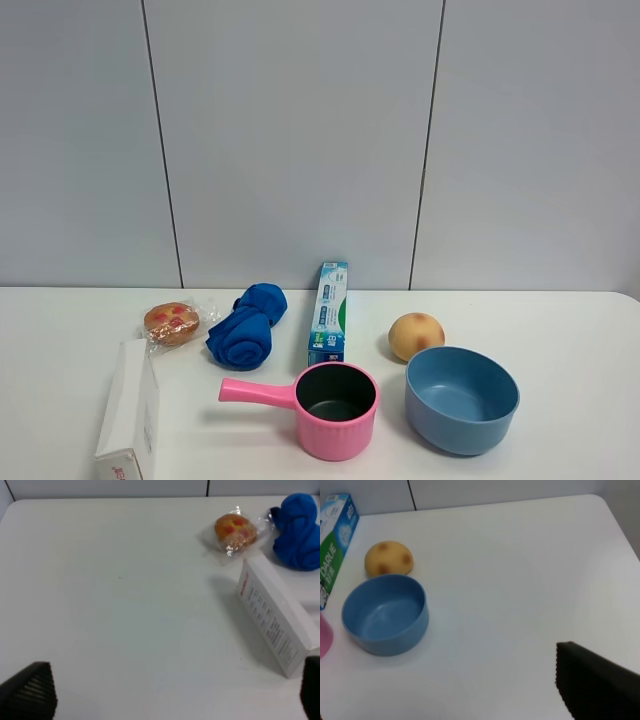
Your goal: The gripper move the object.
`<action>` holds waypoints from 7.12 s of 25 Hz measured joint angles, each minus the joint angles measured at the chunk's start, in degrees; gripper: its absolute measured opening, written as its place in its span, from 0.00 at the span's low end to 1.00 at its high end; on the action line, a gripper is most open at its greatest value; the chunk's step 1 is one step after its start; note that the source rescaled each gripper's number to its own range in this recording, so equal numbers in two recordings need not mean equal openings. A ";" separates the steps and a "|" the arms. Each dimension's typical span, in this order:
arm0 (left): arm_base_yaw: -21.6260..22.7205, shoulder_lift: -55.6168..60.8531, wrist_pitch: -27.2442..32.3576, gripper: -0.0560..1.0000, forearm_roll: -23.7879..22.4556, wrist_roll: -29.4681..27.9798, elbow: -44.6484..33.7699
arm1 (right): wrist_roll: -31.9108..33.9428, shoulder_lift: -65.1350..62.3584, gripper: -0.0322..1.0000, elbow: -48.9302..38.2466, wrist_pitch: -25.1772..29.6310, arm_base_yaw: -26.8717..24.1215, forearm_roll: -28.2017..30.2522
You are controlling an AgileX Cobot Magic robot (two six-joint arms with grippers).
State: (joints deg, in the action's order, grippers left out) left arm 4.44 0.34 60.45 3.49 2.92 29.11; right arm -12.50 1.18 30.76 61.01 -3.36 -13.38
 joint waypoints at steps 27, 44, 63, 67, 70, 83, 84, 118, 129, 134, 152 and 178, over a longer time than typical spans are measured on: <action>0.00 0.00 0.00 1.00 0.00 0.00 0.00 | -5.09 70.72 0.90 40.66 -8.05 0.00 -2.55; 0.00 0.00 0.00 1.00 0.00 0.00 0.00 | -5.71 100.33 0.90 59.03 -3.90 11.93 -2.73; 0.00 0.00 0.00 1.00 0.00 0.00 0.00 | -4.86 116.85 0.90 62.53 -10.30 19.43 6.54; 0.00 0.00 0.00 1.00 0.00 0.00 0.00 | -4.86 119.35 0.90 62.53 -12.09 19.43 6.34; 0.00 0.00 0.00 1.00 0.00 0.00 0.00 | -4.86 120.90 0.90 62.53 -13.16 19.43 4.84; 0.00 0.00 0.00 1.00 0.00 0.00 0.00 | -5.08 125.72 0.90 62.58 -17.59 25.60 6.44; 0.00 0.00 0.00 1.00 0.00 0.00 0.00 | -4.84 125.92 0.90 62.58 -17.59 25.97 7.38; 0.00 0.00 0.00 1.00 0.00 0.00 0.00 | 0.68 127.78 0.64 62.64 -14.78 26.24 22.93; 0.00 0.00 0.00 1.00 0.00 0.00 0.00 | 7.03 125.48 0.06 62.81 -13.01 26.40 22.53; 0.00 0.00 0.00 1.00 0.00 0.00 0.00 | 7.18 114.87 0.05 62.75 -12.60 26.40 20.80; 0.00 0.00 0.00 1.00 0.00 0.00 0.00 | -5.65 102.10 0.04 62.75 -5.61 43.98 6.05; 0.00 0.00 0.00 1.00 0.00 0.00 0.00 | -1.84 117.98 0.03 62.75 1.77 44.46 12.99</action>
State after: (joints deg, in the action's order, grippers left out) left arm 4.44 0.34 60.45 3.49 2.92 29.11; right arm -14.34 119.16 93.51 62.78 41.09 -0.40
